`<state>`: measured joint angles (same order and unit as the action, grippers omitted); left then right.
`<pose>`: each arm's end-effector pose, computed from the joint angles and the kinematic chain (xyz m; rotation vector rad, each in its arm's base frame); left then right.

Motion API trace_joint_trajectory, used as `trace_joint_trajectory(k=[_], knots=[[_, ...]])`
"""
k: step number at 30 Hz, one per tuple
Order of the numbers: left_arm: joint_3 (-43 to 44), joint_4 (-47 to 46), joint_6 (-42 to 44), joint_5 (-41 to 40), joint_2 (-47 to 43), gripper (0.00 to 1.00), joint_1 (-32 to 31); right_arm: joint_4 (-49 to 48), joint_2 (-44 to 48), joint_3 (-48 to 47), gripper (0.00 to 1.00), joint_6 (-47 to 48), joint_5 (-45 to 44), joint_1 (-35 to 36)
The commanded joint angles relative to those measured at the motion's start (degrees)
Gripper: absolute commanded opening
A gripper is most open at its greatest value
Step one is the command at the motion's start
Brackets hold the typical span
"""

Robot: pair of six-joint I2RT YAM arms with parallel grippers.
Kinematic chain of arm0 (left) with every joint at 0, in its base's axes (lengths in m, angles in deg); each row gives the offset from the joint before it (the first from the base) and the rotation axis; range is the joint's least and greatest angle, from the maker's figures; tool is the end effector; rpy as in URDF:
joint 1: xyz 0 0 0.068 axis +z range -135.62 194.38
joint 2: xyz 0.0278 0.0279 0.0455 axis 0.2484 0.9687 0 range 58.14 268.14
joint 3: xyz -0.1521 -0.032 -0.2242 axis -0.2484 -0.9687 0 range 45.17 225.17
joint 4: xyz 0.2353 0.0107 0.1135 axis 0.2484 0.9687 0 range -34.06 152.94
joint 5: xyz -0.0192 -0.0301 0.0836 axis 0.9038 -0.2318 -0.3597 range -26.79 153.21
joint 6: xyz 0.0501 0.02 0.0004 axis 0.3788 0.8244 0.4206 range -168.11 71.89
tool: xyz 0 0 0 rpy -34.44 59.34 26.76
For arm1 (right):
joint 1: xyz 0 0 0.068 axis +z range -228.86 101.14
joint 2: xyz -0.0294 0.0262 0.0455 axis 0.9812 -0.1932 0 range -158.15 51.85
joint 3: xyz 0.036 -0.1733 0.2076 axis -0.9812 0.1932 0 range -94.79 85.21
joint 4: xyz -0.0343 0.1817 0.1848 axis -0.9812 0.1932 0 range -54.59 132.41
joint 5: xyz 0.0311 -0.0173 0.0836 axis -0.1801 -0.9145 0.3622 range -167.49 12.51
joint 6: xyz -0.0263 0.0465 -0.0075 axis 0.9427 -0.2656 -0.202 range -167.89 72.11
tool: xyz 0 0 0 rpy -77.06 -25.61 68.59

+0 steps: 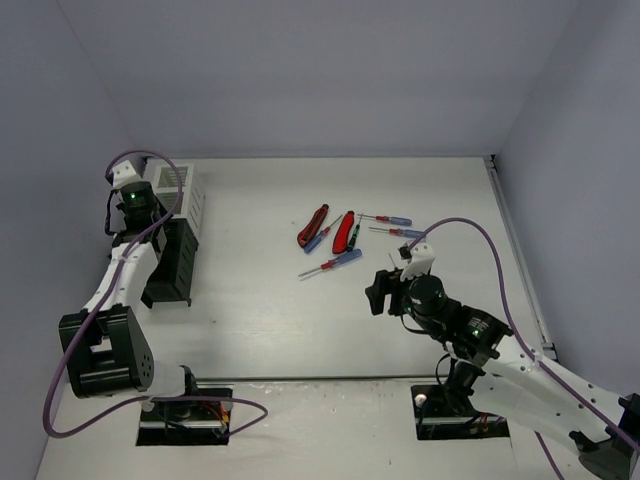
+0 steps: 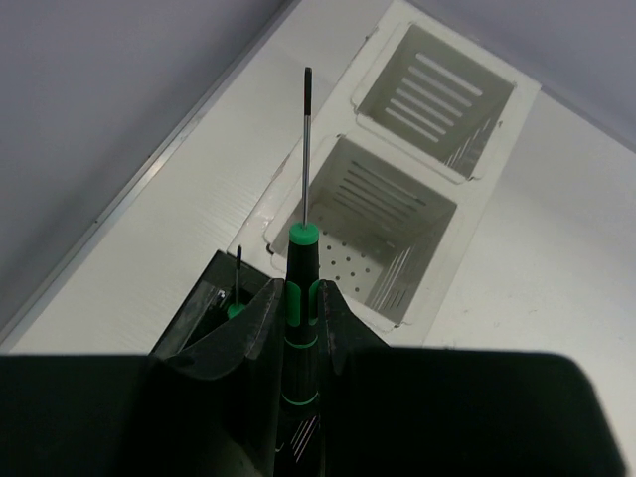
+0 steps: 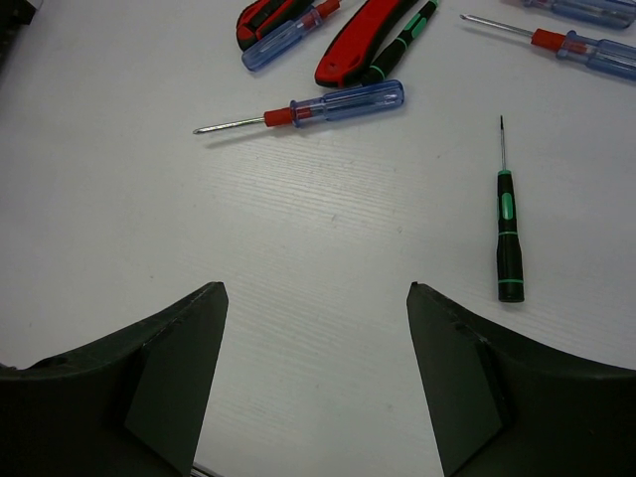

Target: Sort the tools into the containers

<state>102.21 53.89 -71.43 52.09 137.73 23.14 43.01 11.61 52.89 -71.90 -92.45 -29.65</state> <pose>0.3189 0.0561 0.2965 -0.6542 1.8067 0.0164 0.1205 0.1256 0.2807 -0.2264 1.8692 0.6518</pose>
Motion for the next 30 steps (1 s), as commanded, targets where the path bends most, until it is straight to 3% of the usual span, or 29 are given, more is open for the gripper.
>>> trace_joint_trajectory(k=[1,7,14,19,23,30], knots=[[-0.26,-4.97,-1.11,-1.80,-3.04,0.09,0.30,-2.06,-1.21,-2.14,0.70,0.19,-3.23,0.19],[0.61,-0.99,-1.28,-1.46,-4.13,0.20,0.30,-1.62,-4.26,-3.52,0.70,-0.99,-5.97,0.27],[1.52,4.53,-1.23,1.66,-7.47,0.41,0.30,-0.14,-9.47,-5.70,0.70,-3.86,-8.18,-0.66],[5.23,15.31,-2.16,5.37,-10.51,0.45,-0.09,2.11,-13.60,-6.52,0.69,-6.61,-6.81,-4.20],[6.33,18.77,-1.37,11.18,-14.92,0.48,-2.36,3.92,-15.57,-6.26,0.66,-7.54,-1.37,-12.51],[4.80,20.19,3.08,18.47,-18.36,0.50,-13.26,4.27,-22.65,-6.65,0.66,-5.78,3.06,-19.62]])
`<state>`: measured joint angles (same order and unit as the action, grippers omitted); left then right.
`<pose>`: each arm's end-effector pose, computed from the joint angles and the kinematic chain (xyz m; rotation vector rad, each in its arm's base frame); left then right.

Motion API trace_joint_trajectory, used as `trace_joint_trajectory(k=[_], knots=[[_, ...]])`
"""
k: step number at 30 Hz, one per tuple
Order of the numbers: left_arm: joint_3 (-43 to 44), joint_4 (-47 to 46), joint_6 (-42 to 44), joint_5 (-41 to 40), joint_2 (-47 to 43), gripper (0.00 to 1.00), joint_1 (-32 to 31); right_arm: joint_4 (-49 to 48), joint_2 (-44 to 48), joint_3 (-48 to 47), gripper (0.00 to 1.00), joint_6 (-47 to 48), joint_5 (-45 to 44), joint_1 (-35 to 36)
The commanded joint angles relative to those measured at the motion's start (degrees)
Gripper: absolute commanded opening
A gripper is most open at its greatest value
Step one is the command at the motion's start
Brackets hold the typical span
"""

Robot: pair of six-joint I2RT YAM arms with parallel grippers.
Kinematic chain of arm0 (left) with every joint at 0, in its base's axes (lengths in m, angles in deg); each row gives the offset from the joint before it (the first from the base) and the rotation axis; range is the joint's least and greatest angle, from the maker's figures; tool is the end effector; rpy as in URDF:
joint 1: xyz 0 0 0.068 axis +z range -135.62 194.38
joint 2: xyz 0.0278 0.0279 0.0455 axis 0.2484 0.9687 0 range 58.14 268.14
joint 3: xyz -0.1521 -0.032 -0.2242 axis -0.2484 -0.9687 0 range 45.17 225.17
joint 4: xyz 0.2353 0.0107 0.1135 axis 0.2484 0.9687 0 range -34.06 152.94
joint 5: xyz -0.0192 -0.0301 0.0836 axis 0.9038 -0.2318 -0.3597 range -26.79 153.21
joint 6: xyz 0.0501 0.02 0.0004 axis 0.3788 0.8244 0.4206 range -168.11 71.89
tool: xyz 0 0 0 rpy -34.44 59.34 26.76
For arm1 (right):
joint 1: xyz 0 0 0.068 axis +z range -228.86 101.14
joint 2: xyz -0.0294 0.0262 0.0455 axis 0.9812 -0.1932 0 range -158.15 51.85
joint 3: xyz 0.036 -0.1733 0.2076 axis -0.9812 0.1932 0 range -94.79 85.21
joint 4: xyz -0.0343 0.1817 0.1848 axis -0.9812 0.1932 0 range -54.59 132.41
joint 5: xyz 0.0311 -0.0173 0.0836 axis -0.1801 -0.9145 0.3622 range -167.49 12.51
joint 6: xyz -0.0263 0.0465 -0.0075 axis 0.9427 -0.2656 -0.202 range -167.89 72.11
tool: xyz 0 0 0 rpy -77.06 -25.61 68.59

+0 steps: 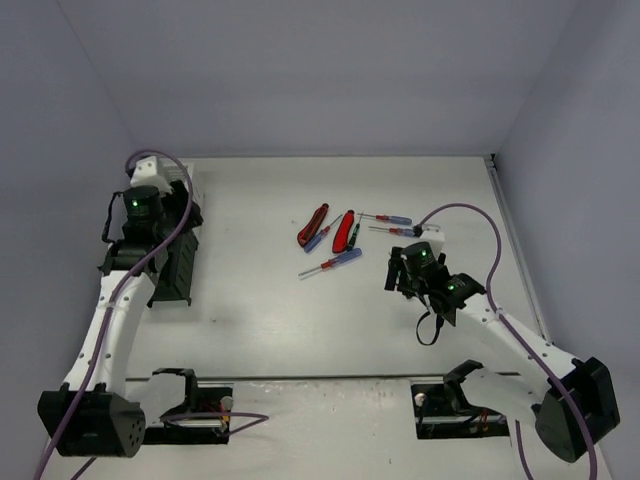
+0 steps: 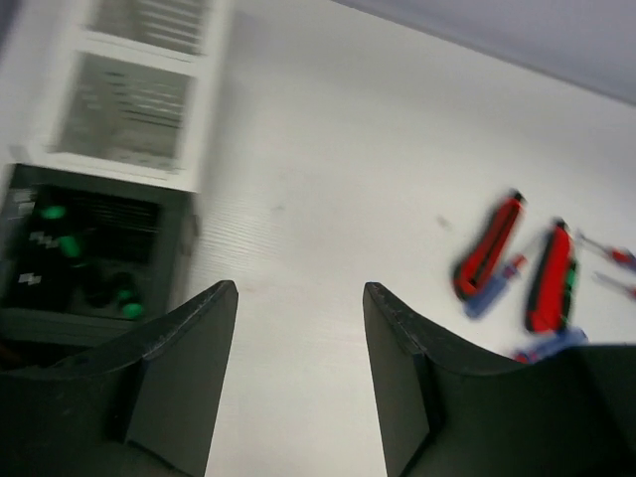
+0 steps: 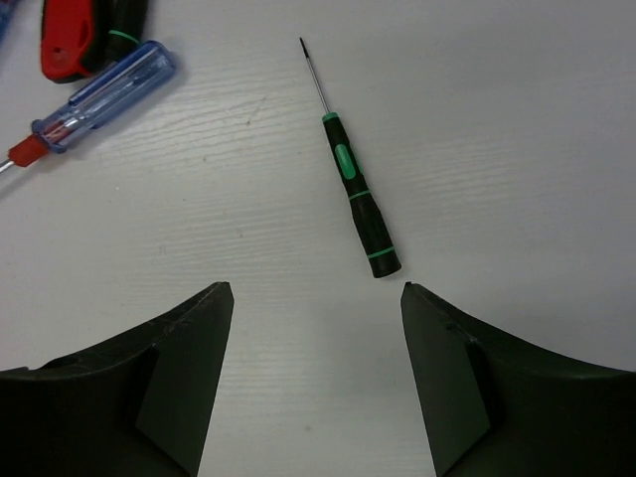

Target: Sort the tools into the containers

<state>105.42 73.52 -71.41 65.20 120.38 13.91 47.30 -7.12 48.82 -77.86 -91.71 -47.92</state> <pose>0.2473 -0.0032 0.3619 -0.3577 1.8909 -0.3126 0.1954 0.1070 0.2396 0.1238 2.1683 0.3452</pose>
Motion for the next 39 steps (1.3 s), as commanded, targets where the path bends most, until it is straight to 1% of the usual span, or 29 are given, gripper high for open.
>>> trace_joint_trajectory(k=[1,4,6,10,14,20,22,25,26,27,30,31,32,35,39], knots=[[1.28,0.42,3.73,6.27,-1.07,0.50,-5.44,-0.03,-5.54,-2.69,0.66,0.38,2.21,-1.76],[0.26,0.32,5.37,8.66,-0.56,0.50,-10.29,-0.24,-10.47,-3.55,0.64,1.76,1.84,-4.02],[-0.30,0.11,6.08,8.90,-0.07,0.50,-11.94,-0.39,-13.86,-4.86,0.62,3.17,1.68,-5.09],[-0.31,0.09,5.90,11.28,0.60,0.51,-12.70,-1.17,-17.12,-6.23,0.61,6.22,2.53,-7.28],[-0.40,0.44,5.31,12.27,1.18,0.50,-12.71,-2.82,-21.52,-6.98,0.56,8.99,8.18,-9.28],[-0.31,0.50,5.03,13.57,1.83,0.50,-12.80,-4.03,-28.16,-7.32,0.56,9.67,10.46,-9.40],[-0.40,0.42,4.70,14.51,1.85,0.50,-12.85,-4.44,-29.01,-7.00,0.52,9.56,10.91,-9.30],[-0.48,0.29,4.14,16.07,2.12,0.50,-13.68,-4.77,-28.67,-6.46,0.45,9.43,11.06,-8.81],[-0.42,0.40,4.08,16.21,2.26,0.50,-14.11,-4.78,-28.32,-6.28,0.39,9.47,11.07,-8.44],[-0.18,0.59,3.84,16.27,2.57,0.50,-14.78,-4.78,-27.71,-6.10,0.29,9.41,11.13,-7.77],[0.12,0.67,2.93,16.20,2.82,0.50,-17.24,-4.78,-26.25,-5.78,0.18,9.28,10.98,-6.78],[0.86,0.88,1.04,15.83,3.29,0.50,-20.24,-4.78,-24.51,-5.67,0.05,9.12,10.24,-4.89],[1.48,0.97,-0.29,15.72,3.65,0.50,-22.41,-4.78,-23.15,-5.62,0.00,9.00,9.52,-3.46],[4.01,0.97,-4.07,14.73,4.85,0.50,-28.87,-5.01,-18.38,-6.21,0.00,8.82,6.07,2.07],[8.77,0.71,-7.39,13.09,7.04,0.50,-35.43,-9.50,-8.71,-5.78,0.00,9.14,5.36,8.29]])
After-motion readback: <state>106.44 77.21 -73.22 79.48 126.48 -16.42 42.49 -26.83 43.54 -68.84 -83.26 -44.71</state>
